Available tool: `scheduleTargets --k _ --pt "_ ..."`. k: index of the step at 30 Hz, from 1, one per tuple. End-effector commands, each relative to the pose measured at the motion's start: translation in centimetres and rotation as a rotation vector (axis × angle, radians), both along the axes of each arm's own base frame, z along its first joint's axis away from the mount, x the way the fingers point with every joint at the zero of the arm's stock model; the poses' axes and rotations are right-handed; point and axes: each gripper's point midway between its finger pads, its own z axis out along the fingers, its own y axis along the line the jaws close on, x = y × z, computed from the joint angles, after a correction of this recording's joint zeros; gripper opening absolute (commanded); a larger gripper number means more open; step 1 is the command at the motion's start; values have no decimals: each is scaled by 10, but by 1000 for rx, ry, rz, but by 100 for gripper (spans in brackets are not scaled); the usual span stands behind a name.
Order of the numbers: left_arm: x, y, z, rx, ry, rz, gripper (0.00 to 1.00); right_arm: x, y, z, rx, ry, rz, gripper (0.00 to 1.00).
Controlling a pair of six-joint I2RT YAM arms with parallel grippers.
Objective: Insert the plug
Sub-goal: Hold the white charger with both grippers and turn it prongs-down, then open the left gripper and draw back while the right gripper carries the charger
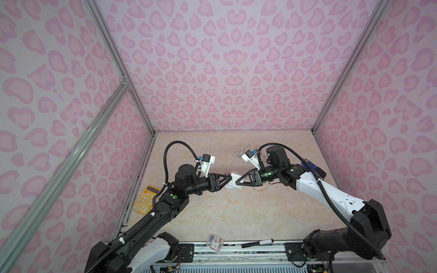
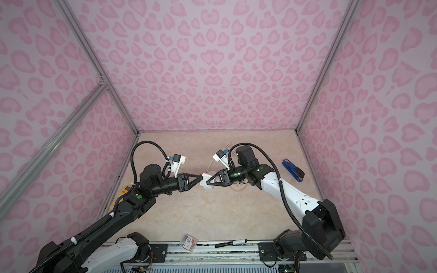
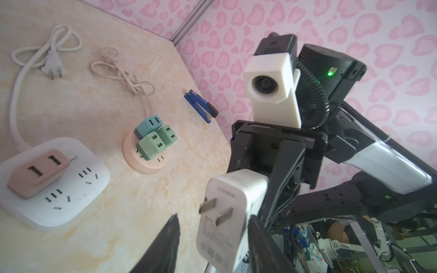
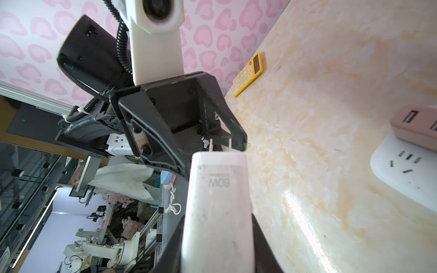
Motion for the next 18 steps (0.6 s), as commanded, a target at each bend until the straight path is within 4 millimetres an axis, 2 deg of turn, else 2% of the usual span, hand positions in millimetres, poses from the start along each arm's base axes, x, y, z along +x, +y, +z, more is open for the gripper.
scheduleTargets --k 1,8,10,12,18 --pt "-3 -5 17 -67 -42 -39 49 -2 6 15 81 -12 42 0" --pt "-5 -9 19 -90 -22 -56 47 3 11 14 96 1 39 0" --pt "-6 -9 18 -93 -19 -59 43 4 13 12 96 4 41 0" --pt "-7 -9 19 -96 -14 -61 31 6 15 10 93 14 35 0" --pt "-8 -9 20 -109 -3 -52 6 15 19 10 101 24 6 0"
